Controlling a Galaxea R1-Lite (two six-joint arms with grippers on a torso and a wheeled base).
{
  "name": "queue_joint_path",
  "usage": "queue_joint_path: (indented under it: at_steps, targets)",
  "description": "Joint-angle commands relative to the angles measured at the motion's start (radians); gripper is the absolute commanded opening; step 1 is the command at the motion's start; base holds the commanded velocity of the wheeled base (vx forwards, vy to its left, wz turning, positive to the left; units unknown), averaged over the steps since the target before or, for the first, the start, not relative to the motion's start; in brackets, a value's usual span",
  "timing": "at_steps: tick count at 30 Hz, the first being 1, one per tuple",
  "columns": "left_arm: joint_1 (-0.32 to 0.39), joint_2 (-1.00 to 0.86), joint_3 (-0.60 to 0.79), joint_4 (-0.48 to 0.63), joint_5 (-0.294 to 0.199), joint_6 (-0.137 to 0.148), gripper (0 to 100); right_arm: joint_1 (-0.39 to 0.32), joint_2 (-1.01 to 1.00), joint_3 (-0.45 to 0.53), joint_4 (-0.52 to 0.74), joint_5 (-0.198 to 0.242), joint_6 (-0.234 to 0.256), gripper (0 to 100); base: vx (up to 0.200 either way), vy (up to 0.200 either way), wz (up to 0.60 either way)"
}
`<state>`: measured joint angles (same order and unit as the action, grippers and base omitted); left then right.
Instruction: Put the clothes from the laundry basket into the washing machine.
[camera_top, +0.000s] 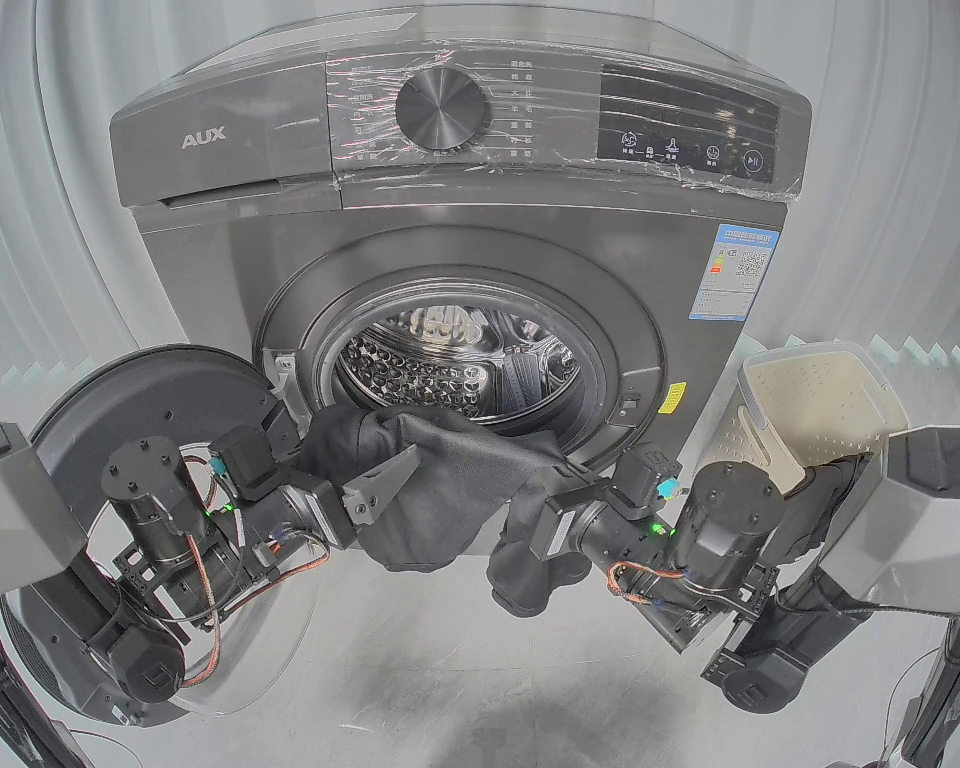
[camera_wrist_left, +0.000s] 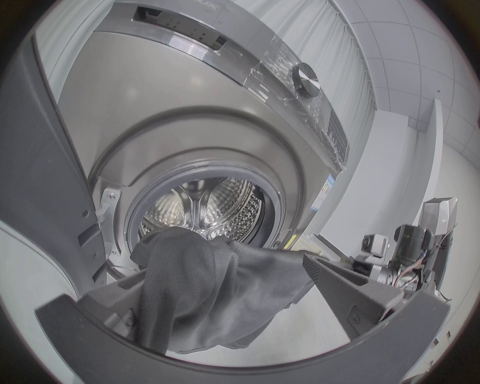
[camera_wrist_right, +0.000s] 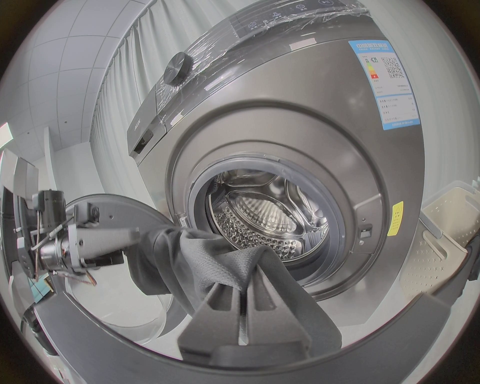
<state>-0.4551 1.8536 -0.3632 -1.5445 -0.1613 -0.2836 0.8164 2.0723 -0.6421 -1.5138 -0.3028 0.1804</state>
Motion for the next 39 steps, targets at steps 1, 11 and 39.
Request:
queue_joint_path:
  at_steps: [1, 11, 39]
  targets:
    - [0.007, 0.039, 0.012, 0.000, 0.000, 0.003, 100, -0.016, -0.024, -0.005, 0.000, 0.001, -0.001, 0, 0.000, 0.000, 0.00]
    - [-0.007, 0.085, 0.064, 0.000, -0.003, 0.044, 100, -0.019, -0.049, 0.001, 0.000, 0.001, -0.001, 0, 0.000, 0.000, 0.00]
    - [-0.033, 0.125, 0.113, -0.002, -0.007, 0.096, 100, -0.006, -0.020, -0.114, 0.027, -0.016, -0.002, 0, 0.000, 0.000, 0.00]
